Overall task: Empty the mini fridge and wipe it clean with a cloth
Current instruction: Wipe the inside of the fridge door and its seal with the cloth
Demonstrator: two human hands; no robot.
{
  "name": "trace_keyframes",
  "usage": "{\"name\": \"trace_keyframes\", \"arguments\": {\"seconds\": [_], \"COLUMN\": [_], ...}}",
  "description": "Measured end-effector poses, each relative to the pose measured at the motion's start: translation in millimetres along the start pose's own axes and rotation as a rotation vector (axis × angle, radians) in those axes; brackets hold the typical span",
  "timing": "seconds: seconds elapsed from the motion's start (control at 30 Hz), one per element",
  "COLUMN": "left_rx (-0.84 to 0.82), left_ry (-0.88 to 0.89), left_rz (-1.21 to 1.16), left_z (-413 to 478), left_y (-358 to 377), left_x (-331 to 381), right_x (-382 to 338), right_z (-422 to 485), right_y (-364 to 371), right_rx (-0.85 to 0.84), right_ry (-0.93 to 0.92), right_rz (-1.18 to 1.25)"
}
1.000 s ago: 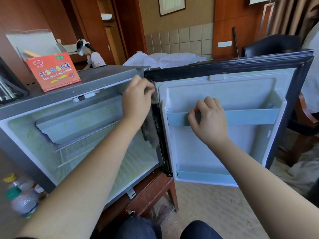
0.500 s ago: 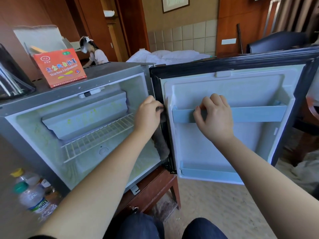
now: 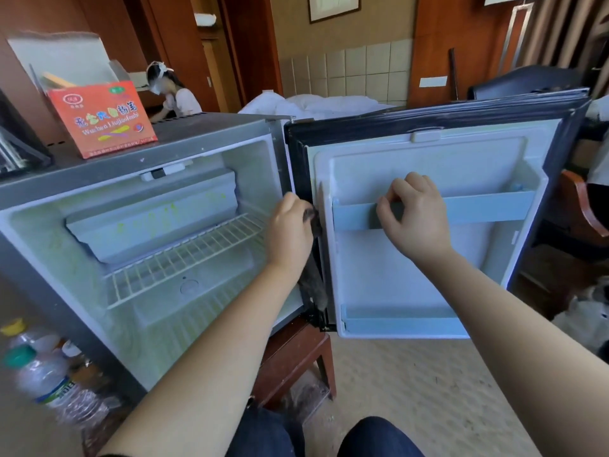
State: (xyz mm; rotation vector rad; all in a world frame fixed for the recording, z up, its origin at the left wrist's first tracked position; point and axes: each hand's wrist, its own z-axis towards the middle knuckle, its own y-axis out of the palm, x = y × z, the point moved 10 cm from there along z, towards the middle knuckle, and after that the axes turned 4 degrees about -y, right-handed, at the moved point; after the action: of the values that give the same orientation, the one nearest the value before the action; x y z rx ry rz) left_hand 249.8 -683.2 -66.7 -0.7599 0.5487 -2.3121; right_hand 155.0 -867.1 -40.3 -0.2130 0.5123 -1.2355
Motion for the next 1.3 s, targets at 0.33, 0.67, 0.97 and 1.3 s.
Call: {"name": "trace_keyframes", "arguments": {"seconds": [0.33,0.67,0.97,1.3], "left_rx": [0.107,0.019,0.169,-0.122], "left_ry": [0.047,0.001,0.064,0.160], "left_rz": [-0.090,-0.072,-0.120,-0.033], "left_z": [56,-7,60,-37], "left_y": [-67,-3,-72,29], "left_x": [33,3,35,-10], "right_x": [0,-3,-4,-4], "right_z": [0,-1,-2,-1], "right_y": [0,-1,-1,0], "right_rx": [-0.019,0.020,0.005,0.016], "right_ry": [0.010,-0.013,-0.009,-0.012], "right_rz": [-0.016,-0.017,-0.020,-0.012]}}
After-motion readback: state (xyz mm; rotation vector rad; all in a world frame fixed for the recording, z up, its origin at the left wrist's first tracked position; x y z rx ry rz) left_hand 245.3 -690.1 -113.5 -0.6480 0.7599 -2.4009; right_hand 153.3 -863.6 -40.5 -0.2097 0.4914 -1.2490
